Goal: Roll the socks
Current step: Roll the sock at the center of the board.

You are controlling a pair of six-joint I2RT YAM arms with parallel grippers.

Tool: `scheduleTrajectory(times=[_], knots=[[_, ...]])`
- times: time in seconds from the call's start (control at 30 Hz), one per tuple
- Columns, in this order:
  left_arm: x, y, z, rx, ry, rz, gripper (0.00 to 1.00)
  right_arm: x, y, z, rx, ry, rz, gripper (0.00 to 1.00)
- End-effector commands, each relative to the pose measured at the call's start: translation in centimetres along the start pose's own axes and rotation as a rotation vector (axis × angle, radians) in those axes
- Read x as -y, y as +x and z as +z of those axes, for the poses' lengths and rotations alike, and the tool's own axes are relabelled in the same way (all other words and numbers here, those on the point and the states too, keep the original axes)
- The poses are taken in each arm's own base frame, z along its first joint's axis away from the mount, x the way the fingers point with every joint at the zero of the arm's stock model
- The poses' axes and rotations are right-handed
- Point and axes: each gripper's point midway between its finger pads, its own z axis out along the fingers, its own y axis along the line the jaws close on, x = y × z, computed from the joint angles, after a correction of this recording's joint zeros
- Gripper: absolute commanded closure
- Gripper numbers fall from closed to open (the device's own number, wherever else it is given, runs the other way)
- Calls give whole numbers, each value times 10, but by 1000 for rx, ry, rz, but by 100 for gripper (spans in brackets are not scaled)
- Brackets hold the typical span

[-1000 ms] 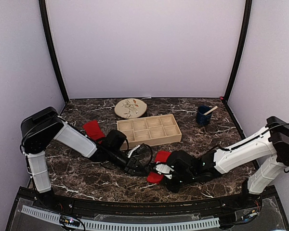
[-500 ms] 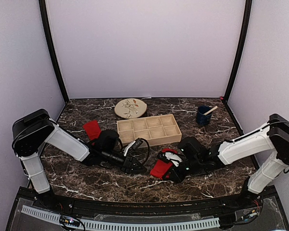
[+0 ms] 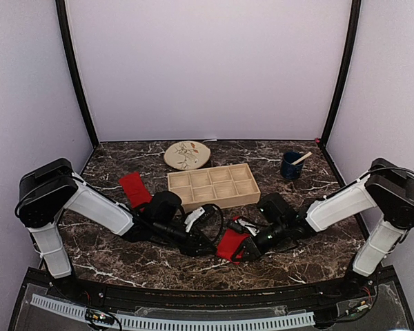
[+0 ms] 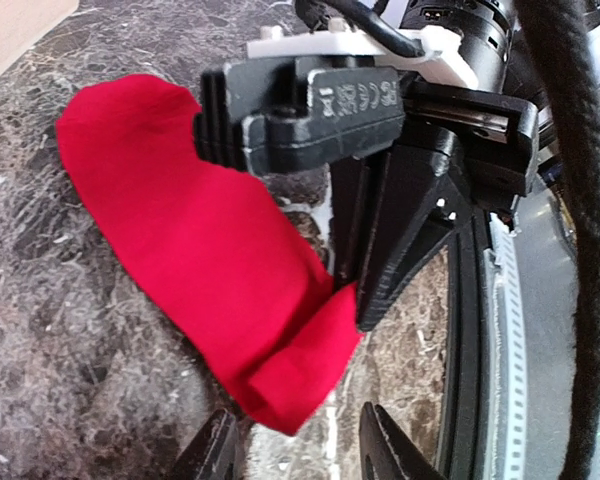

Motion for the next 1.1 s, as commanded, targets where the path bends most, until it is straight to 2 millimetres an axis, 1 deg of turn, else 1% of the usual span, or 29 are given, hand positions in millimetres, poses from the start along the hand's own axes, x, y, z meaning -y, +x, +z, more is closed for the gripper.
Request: scheduleTrajectory(times=[0.0, 0.13, 0.27, 0.43, 0.57, 1.07], knots=[[0, -14, -3, 25, -40, 104, 57, -13, -6, 1, -10, -100, 25, 100], [1, -11, -1, 14, -52, 147, 57, -13, -6, 1, -16, -128, 45, 100], [10, -10, 1, 20, -22, 189, 57, -12, -6, 1, -22, -141, 60, 100], [24, -6, 8, 2, 25, 239, 57, -12, -5, 2, -38, -158, 69, 100], [28, -4, 11, -11, 35, 262, 57, -12, -5, 3, -44, -167, 73, 100], [17, 18, 24, -88, 16, 257, 59, -13, -3, 3, -56, -181, 78, 100]])
